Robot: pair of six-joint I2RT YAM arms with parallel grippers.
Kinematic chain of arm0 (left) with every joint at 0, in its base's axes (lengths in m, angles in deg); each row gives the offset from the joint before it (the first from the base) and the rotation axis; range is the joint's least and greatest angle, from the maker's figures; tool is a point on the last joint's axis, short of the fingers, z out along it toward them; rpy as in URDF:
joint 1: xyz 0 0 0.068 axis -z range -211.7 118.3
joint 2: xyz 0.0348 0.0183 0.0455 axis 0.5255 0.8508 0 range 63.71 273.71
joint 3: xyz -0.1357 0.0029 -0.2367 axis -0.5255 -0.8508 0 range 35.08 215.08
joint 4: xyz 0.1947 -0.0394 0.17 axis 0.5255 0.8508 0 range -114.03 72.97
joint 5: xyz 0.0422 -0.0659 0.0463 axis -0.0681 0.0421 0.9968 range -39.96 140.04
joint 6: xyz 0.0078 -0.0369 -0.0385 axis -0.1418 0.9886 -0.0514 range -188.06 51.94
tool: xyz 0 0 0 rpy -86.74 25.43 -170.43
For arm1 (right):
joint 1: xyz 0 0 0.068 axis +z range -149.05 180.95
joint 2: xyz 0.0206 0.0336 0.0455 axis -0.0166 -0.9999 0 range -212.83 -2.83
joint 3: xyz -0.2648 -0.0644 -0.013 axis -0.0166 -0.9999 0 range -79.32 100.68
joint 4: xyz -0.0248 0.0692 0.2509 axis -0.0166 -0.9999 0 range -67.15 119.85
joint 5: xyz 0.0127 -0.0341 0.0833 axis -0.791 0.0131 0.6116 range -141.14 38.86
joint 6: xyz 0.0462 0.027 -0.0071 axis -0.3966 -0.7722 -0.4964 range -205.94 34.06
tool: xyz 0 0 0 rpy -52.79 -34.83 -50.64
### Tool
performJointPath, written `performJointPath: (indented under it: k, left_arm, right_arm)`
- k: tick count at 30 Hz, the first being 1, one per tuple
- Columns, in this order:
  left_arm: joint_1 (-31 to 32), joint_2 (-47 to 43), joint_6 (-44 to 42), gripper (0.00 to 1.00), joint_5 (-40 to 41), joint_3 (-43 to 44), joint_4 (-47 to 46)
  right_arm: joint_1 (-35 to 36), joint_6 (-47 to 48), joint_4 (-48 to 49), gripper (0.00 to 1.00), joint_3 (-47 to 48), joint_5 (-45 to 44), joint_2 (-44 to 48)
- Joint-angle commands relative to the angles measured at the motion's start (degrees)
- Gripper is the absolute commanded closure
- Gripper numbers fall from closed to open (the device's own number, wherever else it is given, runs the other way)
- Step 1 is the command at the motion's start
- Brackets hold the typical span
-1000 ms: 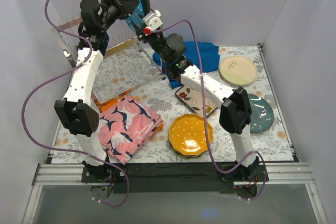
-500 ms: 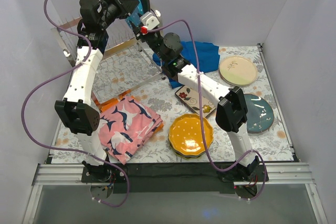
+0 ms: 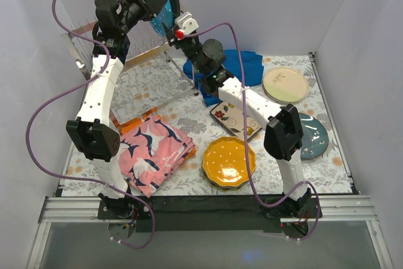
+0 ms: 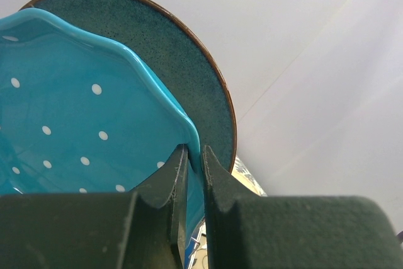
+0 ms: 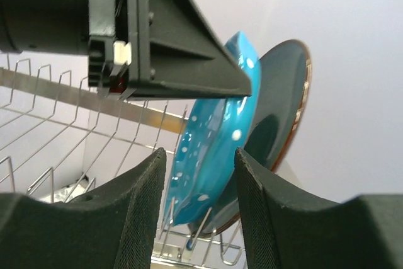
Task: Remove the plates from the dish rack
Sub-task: Unload the plate from the dish rack.
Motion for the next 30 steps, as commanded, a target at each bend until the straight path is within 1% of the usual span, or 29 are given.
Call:
performJointPath:
  k: [1,11,15,22,30]
  left_arm:
    - [0.5,-5.8,-0.4,1.0,-3.9,1.6,-13.0]
    - [0.6,-7.8,-0.4,1.0,-5.4,0.6,-14.9]
    - [0.6,-9.8,-1.4,1.0,-5.6,-3.3,-17.0]
    - [0.6,-12.2,-2.1,1.0,-5.3,-6.9,-17.9]
    - [0.6,-12.0,-1.9,1.0,-6.1,-5.1,-18.0]
  right_arm:
    - [-0.8,-0.1,4.0,0.46,1.4,-1.1,2.9]
    - [-1.4,-1.9,4.0,0.42,3.0,2.2,1.3]
    - [-1.4,-2.1,4.0,0.42,4.4,2.0,0.3]
    - [-1.5,-2.6,2.6,0.42,8.0,1.8,-2.1]
    - [-1.4,-2.3,1.8,0.41,7.9,1.9,-3.3]
